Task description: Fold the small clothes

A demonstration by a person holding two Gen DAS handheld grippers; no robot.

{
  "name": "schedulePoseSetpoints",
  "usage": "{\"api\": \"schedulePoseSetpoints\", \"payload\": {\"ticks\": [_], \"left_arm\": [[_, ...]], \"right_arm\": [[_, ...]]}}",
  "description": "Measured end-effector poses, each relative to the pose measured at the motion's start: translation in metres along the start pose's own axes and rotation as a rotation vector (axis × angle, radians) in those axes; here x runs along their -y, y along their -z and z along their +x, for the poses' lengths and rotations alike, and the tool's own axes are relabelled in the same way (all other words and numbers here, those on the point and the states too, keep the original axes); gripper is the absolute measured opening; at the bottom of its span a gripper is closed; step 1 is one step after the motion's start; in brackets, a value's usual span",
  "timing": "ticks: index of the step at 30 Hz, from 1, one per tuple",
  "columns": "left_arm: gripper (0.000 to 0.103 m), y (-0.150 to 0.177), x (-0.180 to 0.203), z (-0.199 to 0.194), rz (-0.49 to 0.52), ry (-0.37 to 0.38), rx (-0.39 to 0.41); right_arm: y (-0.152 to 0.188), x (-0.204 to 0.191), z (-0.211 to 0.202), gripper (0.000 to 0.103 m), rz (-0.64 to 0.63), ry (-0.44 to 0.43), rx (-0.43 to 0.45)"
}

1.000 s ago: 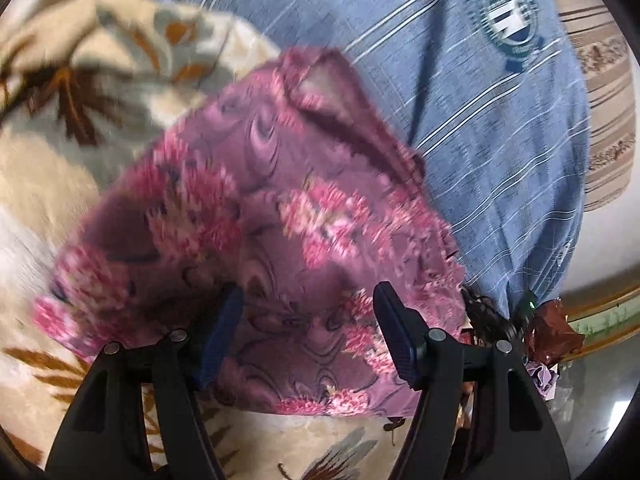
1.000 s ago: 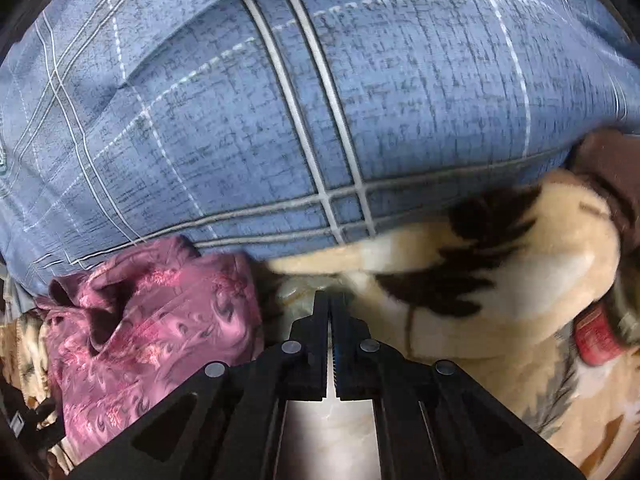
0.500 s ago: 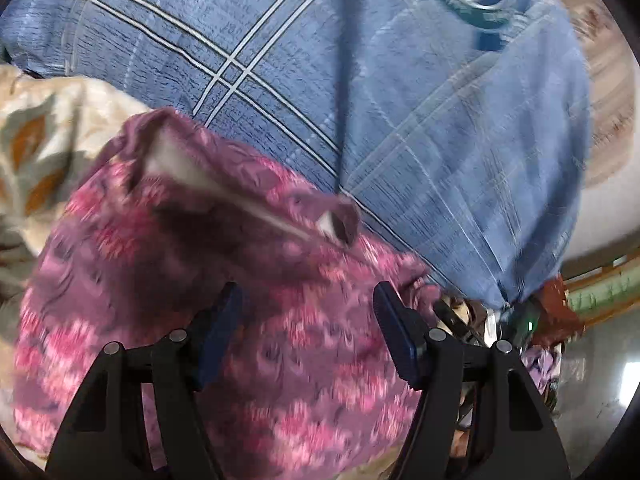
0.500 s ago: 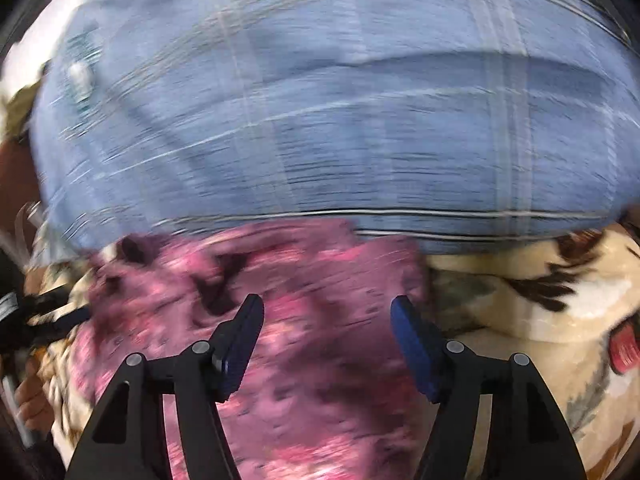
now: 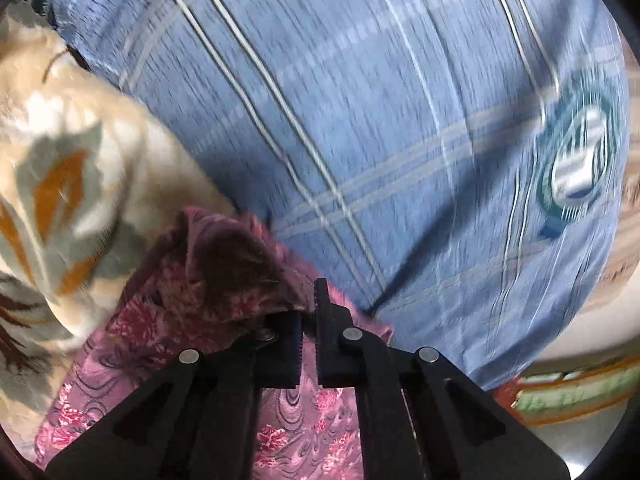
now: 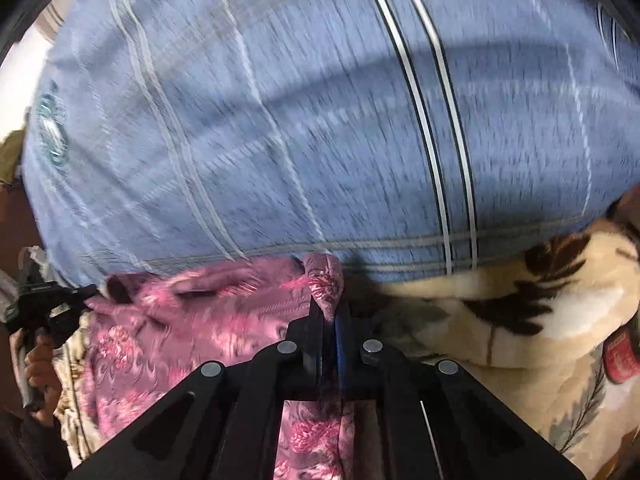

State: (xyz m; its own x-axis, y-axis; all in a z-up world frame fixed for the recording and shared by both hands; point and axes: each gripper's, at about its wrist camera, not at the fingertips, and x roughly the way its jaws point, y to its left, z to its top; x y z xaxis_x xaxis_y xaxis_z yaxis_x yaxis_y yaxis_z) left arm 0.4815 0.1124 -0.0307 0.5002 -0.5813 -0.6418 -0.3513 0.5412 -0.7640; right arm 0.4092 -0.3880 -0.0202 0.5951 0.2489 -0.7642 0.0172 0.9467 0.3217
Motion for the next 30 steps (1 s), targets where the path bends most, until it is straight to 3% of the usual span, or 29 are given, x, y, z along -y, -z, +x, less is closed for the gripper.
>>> {"api": "schedulePoseSetpoints", "payload": {"ticks": [1,5,6,7,9,10,11,12,13,15,17,20,24,27,30], "left_arm": [[0.002,-0.005,-0.002,0.001,-0.015,-0.006,0.002],[0.006,-0.013,-0.012,0.042,0.001,-0.185,-0.08],[0.008,-0.01,-0.014,0.041,0.005,-0.18,-0.093],[0.016,-0.008,-0.014,0.035,0.014,-0.154,-0.098],[0.044,-0.001,-0.012,-0.001,0.057,-0.077,-0.048],[0.064,0.003,-0.011,-0.021,0.081,-0.056,-0.007],[0.07,0.008,-0.011,-0.044,0.114,-0.044,0.039],[0.07,0.017,-0.013,-0.069,0.157,-0.046,0.082],[0.071,0.025,-0.016,-0.084,0.183,-0.067,0.107],[0.071,0.058,-0.036,-0.116,0.215,-0.161,0.179],[0.071,0.083,-0.055,-0.128,0.251,-0.215,0.186],[0.071,0.134,-0.094,-0.118,0.245,-0.273,0.203],[0.071,0.148,-0.101,-0.108,0.243,-0.269,0.099],[0.071,0.146,-0.115,-0.108,0.21,-0.229,0.081],[0.07,0.145,-0.125,-0.103,0.147,-0.196,0.064]], "right_arm": [[-0.002,0.001,-0.004,0.004,0.004,0.004,0.015],[-0.01,0.002,0.022,0.004,0.008,0.029,-0.023],[-0.008,-0.001,0.033,0.008,-0.01,0.046,-0.049],[-0.005,-0.003,0.043,0.011,-0.022,0.05,-0.079],[0.0,-0.007,0.04,0.018,-0.023,0.066,-0.089],[0.003,-0.009,0.027,0.037,-0.021,0.067,-0.058],[0.008,-0.013,0.007,0.05,-0.022,0.058,-0.018],[0.014,-0.016,-0.013,0.075,-0.026,0.048,0.02],[0.024,-0.019,-0.035,0.085,-0.029,0.033,0.062],[0.055,-0.027,-0.075,0.085,-0.028,-0.007,0.096],[0.086,-0.031,-0.094,0.085,-0.005,-0.06,0.08],[0.124,-0.026,-0.1,0.085,0.063,-0.099,0.045],[0.156,-0.009,-0.102,0.085,0.131,-0.084,-0.008],[0.162,0.0,-0.092,0.084,0.161,-0.084,-0.021],[0.163,0.014,-0.07,0.074,0.244,-0.112,-0.073]]}}
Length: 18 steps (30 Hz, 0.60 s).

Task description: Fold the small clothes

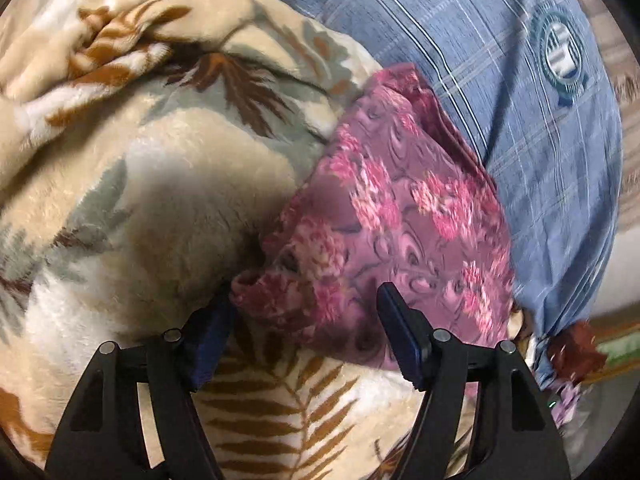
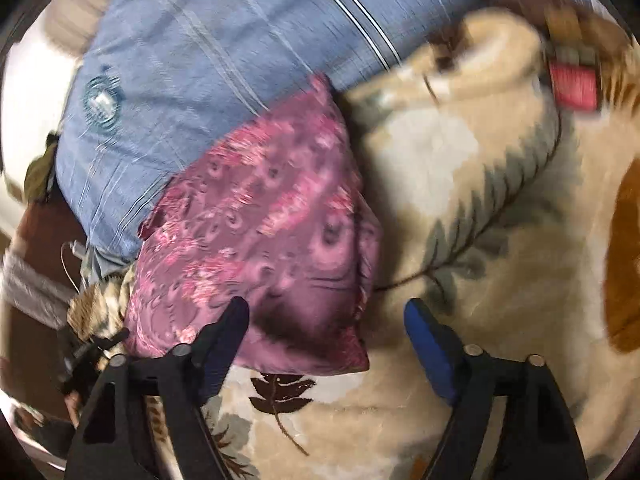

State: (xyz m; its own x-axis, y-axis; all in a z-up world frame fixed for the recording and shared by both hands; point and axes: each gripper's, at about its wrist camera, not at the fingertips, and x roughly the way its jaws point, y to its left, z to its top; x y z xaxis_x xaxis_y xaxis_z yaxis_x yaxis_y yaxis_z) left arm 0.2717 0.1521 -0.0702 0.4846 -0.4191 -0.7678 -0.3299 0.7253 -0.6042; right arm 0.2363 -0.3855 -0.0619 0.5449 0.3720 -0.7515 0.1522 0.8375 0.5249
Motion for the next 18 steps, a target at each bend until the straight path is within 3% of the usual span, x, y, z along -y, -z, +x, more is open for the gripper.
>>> {"api": "schedulePoseSetpoints", "payload": {"ticks": [4,5,6,7,9,11,12,13,18], "left_arm": [[0.06,0.004,0.006,0.005,0.008,0.039,-0.012],[0.06,0.006,0.011,0.01,0.017,0.05,-0.021],[0.06,0.007,0.015,0.014,0.038,0.046,-0.03],[0.06,0.006,0.019,0.016,0.05,0.032,-0.031],[0.06,0.005,0.022,0.019,0.04,0.02,-0.005],[0.023,0.001,0.022,0.022,0.026,-0.004,0.021],[0.016,0.0,0.018,0.024,0.02,0.008,0.012],[0.013,-0.001,0.015,0.027,0.008,0.03,0.0],[0.008,0.0,0.012,-0.001,-0.022,0.156,-0.02]], "right_arm": [[0.003,0.001,0.013,0.063,-0.029,0.026,-0.035],[0.003,0.0,0.013,0.058,-0.025,0.032,-0.035],[0.004,-0.002,0.012,0.044,-0.023,0.018,-0.04],[0.005,-0.005,0.013,0.042,-0.032,-0.014,-0.056],[0.008,-0.013,0.017,0.042,-0.079,0.029,-0.061],[0.008,-0.012,0.025,0.04,-0.075,0.045,-0.063],[0.008,-0.014,0.025,0.032,-0.084,0.049,-0.056],[0.008,-0.016,0.025,0.019,-0.098,0.054,-0.054],[0.004,-0.014,0.011,0.01,-0.084,0.009,-0.041]]}}
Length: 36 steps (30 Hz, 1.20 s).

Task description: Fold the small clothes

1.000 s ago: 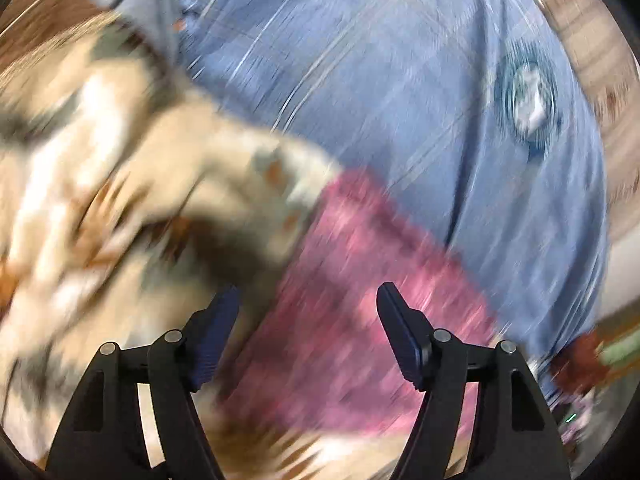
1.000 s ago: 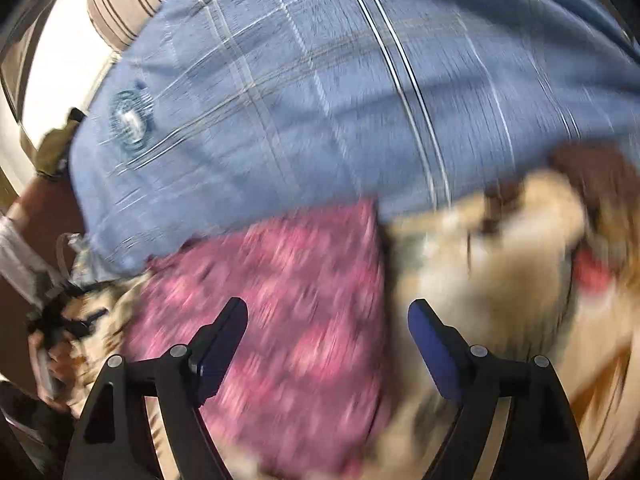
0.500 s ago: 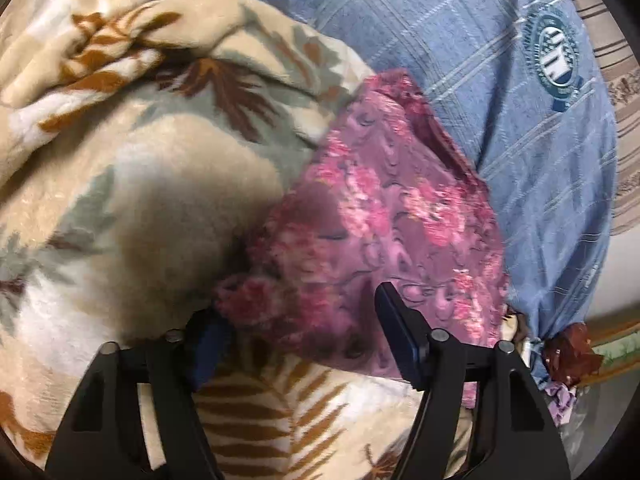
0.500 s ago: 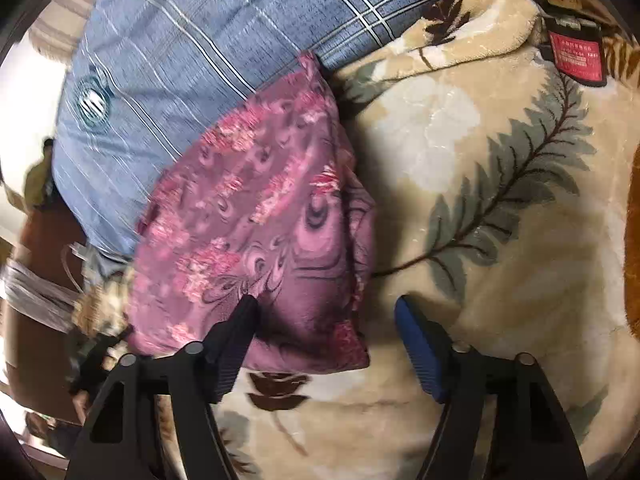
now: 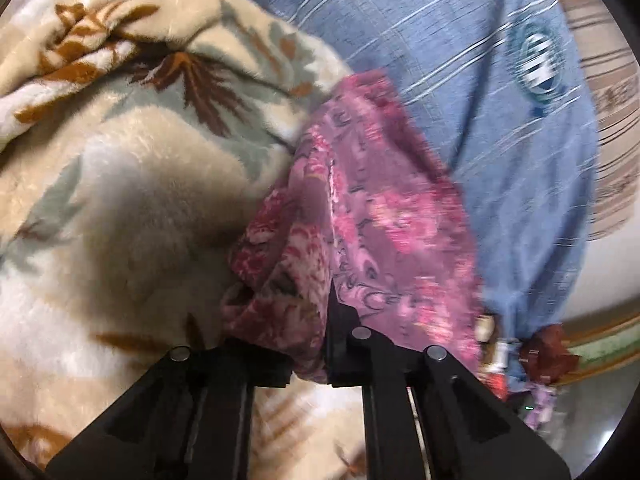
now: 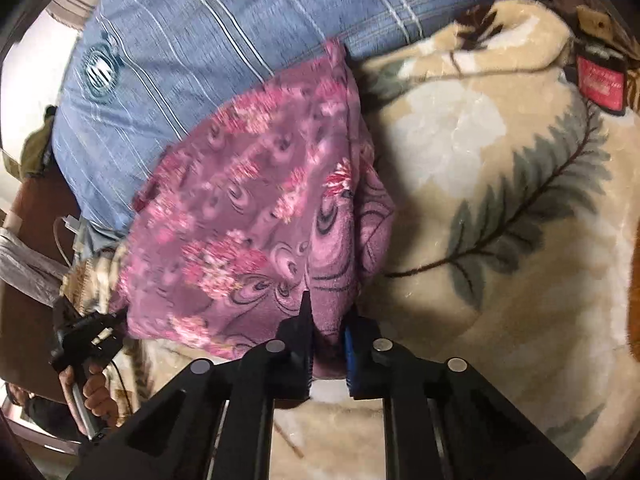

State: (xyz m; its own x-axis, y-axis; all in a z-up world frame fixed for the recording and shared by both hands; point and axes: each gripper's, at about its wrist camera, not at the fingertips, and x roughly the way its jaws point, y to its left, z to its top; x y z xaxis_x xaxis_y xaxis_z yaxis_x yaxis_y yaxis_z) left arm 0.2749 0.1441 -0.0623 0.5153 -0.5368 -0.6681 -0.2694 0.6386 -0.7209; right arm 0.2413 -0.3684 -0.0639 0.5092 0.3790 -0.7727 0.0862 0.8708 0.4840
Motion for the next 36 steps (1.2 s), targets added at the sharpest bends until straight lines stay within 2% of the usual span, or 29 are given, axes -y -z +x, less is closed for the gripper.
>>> {"api": "schedulePoseSetpoints", "payload": {"ticks": [2,4,7,11,14,15,16,18,20,22,23,26,28,29,32,34,36], "left_arm": [[0.008,0.011,0.0,-0.021,-0.027,0.049,-0.022],[0.007,0.028,-0.004,-0.037,-0.032,0.054,-0.042],[0.008,0.075,-0.022,-0.073,-0.033,0.055,-0.075],[0.008,0.125,-0.045,-0.087,-0.017,-0.01,-0.091],[0.011,0.131,-0.057,-0.077,-0.013,-0.044,-0.063],[0.014,0.132,-0.057,-0.069,0.019,-0.088,-0.046],[0.023,0.134,-0.057,-0.066,0.02,-0.115,-0.043],[0.027,0.142,-0.053,-0.067,0.045,-0.154,-0.008],[0.039,0.15,-0.049,-0.077,0.086,-0.196,0.041],[0.041,0.155,-0.054,-0.084,0.089,-0.229,0.084],[0.041,0.156,-0.058,-0.084,0.079,-0.216,0.084],[0.041,0.156,-0.064,-0.082,0.045,-0.18,0.079],[0.041,0.155,-0.064,-0.078,0.032,-0.17,0.074],[0.041,0.156,-0.064,-0.075,0.024,-0.168,0.077],[0.038,0.159,-0.063,-0.073,0.025,-0.166,0.109],[0.027,0.161,-0.065,-0.075,0.029,-0.146,0.13],[0.026,0.163,-0.068,-0.073,0.003,-0.12,0.132]], "right_arm": [[-0.001,-0.002,-0.022,0.009,0.007,-0.033,0.014],[0.008,-0.009,-0.044,0.009,-0.015,-0.033,0.009],[0.045,-0.011,-0.076,0.009,-0.022,-0.037,-0.017],[0.11,0.0,-0.093,0.009,-0.024,0.043,-0.092],[0.135,0.015,-0.085,0.01,0.023,0.098,-0.131],[0.137,0.018,-0.077,0.015,0.025,0.133,-0.137],[0.137,0.018,-0.072,0.027,0.014,0.153,-0.131],[0.134,0.016,-0.068,0.037,-0.002,0.199,-0.097],[0.134,0.005,-0.08,0.043,-0.003,0.274,-0.075],[0.138,-0.015,-0.099,0.053,-0.045,0.341,-0.027],[0.14,-0.029,-0.109,0.055,-0.077,0.354,0.001],[0.14,-0.069,-0.122,0.058,-0.164,0.274,0.047],[0.134,-0.101,-0.115,0.063,-0.232,0.185,0.044],[0.13,-0.116,-0.109,0.066,-0.25,0.114,0.034],[0.12,-0.158,-0.08,0.069,-0.284,-0.128,-0.067],[0.112,-0.186,-0.052,0.071,-0.303,-0.199,-0.153],[0.108,-0.214,-0.021,0.071,-0.332,-0.211,-0.232]]}}
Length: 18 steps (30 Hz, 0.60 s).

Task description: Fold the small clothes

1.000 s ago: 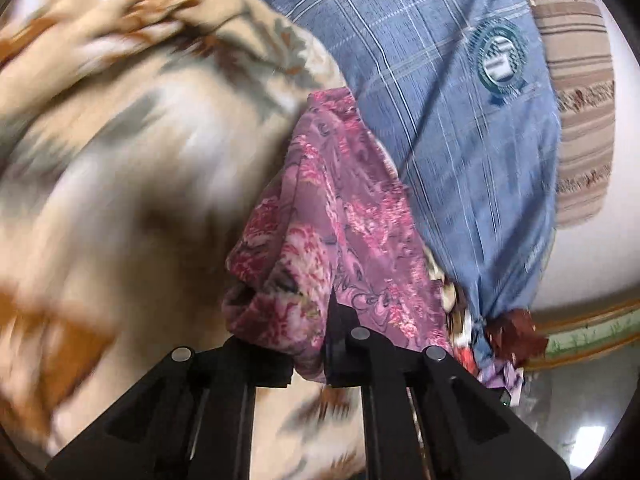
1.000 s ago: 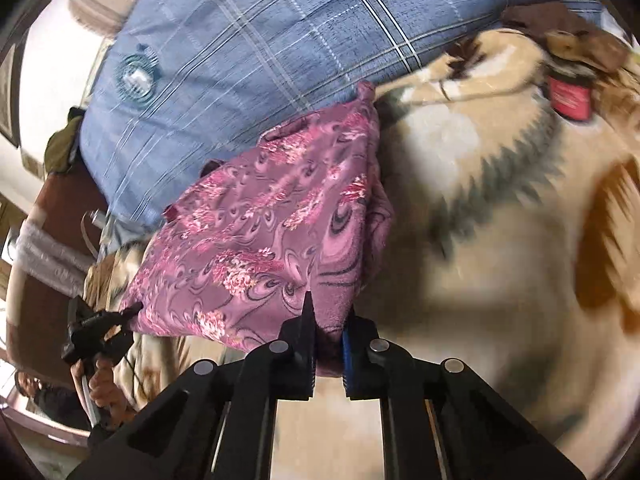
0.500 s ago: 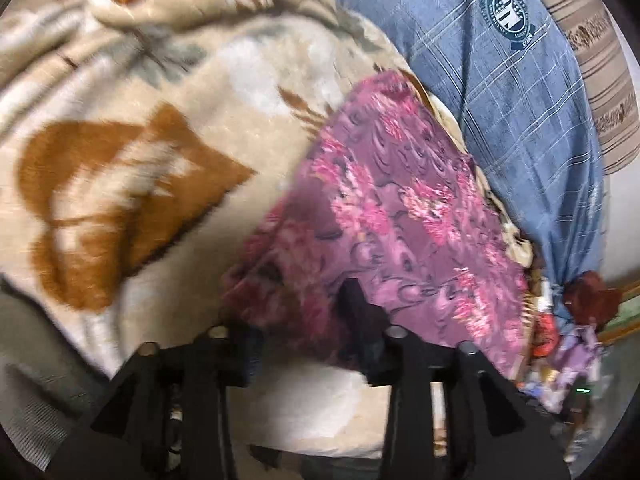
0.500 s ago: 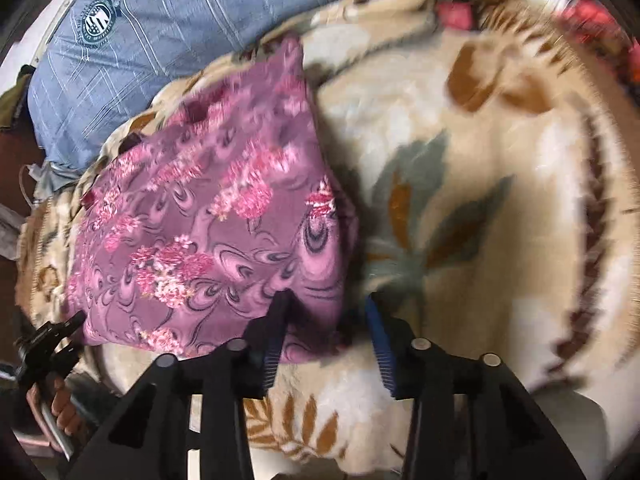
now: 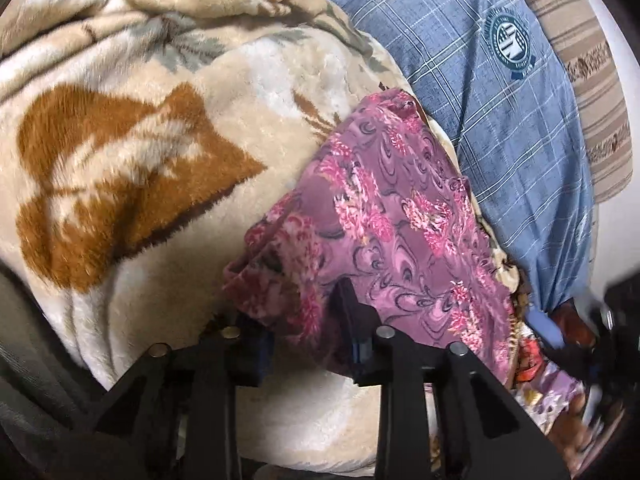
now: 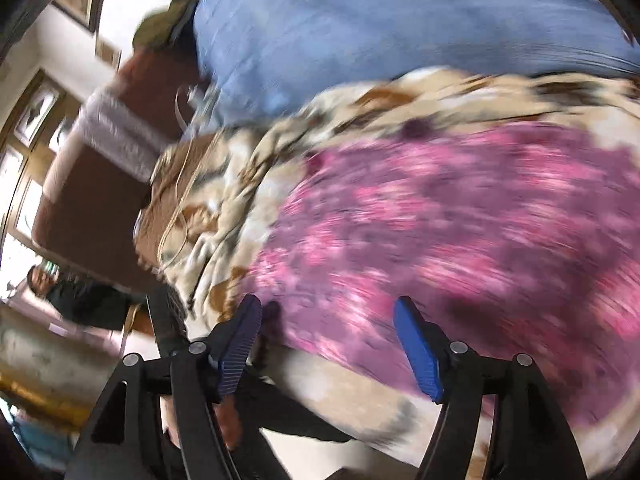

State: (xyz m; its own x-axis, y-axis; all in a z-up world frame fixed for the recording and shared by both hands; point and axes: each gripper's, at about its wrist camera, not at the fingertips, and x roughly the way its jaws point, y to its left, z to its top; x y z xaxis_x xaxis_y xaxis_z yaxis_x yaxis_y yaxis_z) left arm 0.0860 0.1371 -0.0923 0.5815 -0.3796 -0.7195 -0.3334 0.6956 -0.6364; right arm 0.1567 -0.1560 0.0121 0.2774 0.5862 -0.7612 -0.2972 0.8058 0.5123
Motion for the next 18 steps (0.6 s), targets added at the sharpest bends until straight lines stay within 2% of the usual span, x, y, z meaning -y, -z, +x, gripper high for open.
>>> {"api": "schedulePoseSetpoints", "payload": {"ticks": [4,6,7,8,10,14,18], "left_arm": [[0.026,0.0,0.005,0.0,0.016,-0.014,0.011],[0.026,0.001,0.014,0.002,0.055,-0.046,0.02],[0.019,0.002,0.017,0.001,0.066,-0.053,0.03],[0.012,0.004,0.024,-0.002,0.1,-0.065,0.056],[0.01,0.01,0.038,-0.01,0.18,-0.097,0.115],[0.008,0.035,0.08,-0.034,0.425,-0.148,0.29],[0.008,0.052,0.099,-0.036,0.558,-0.179,0.349]], "right_arm": [[-0.032,-0.026,0.054,0.071,-0.001,0.022,-0.119],[-0.043,-0.033,0.074,0.071,0.006,0.024,-0.158],[-0.05,-0.038,0.086,0.072,0.007,0.022,-0.19],[-0.055,-0.041,0.094,0.072,0.008,0.023,-0.212],[-0.058,-0.046,0.107,0.072,0.007,0.025,-0.262],[-0.073,-0.059,0.135,0.072,-0.03,0.037,-0.356],[-0.088,-0.071,0.153,0.072,-0.07,0.042,-0.424]]}}
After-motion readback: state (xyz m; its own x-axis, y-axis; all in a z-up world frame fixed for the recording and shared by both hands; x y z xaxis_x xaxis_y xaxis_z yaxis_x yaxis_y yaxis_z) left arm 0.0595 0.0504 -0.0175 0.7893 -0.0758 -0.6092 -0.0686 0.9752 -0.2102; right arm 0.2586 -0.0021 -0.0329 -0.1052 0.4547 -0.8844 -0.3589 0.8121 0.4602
